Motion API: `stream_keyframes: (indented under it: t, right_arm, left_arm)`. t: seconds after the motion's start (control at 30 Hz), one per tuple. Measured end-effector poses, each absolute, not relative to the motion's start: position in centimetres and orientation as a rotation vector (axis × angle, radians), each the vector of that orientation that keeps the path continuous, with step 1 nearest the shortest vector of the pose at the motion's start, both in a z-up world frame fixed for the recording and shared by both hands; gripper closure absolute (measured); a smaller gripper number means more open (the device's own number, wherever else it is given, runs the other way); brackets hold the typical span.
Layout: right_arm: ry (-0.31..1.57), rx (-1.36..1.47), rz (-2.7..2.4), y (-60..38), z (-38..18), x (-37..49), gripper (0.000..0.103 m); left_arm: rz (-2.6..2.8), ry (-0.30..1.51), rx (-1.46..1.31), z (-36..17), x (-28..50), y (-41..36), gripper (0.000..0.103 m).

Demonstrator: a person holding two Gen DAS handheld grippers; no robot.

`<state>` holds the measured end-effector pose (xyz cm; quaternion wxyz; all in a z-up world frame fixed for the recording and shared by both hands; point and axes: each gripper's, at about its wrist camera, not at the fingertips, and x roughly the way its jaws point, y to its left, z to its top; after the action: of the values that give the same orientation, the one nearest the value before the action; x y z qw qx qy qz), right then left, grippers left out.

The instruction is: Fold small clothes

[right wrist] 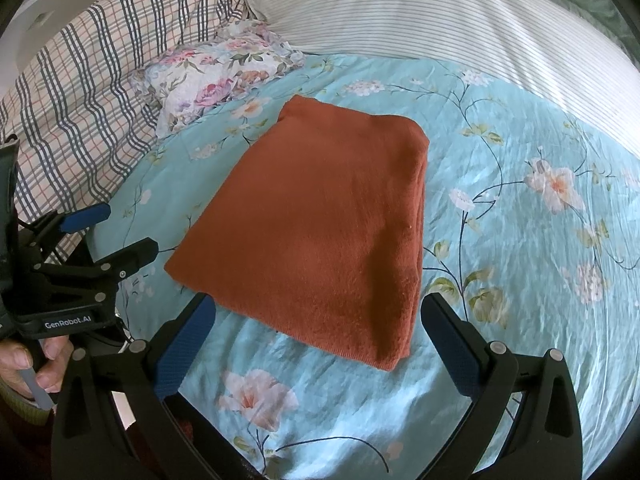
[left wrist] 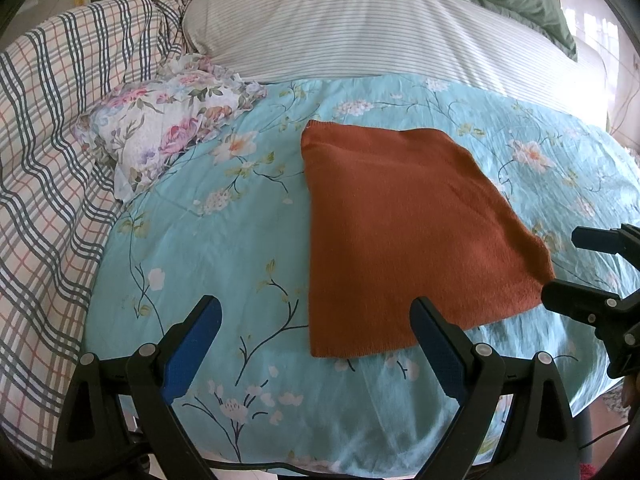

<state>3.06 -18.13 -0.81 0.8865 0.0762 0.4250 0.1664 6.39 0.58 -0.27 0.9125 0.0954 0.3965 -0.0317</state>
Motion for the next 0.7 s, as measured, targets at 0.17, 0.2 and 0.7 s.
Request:
stream_keyframes:
  t: [0.17, 0.2, 0.7]
  right_arm:
    - [0.883, 0.158, 0.344, -18.1, -0.9, 3.0, 0.001]
    - [0.883, 0.159, 0.344, -18.1, -0.9, 3.0, 0.001]
    - [0.884, 0.184, 0.327, -18.8, -1.1, 5.2, 0.001]
  left_arm:
    - [-0.065, 0.816, 0.195, -0.2, 6.5, 0.6, 0.007]
    - [-0.065, 0.815, 0.194, -0.2, 6.6, 0.6, 0.007]
    - [-0.073, 0.818, 0.185, -0.1, 8.3, -0.2, 0.007]
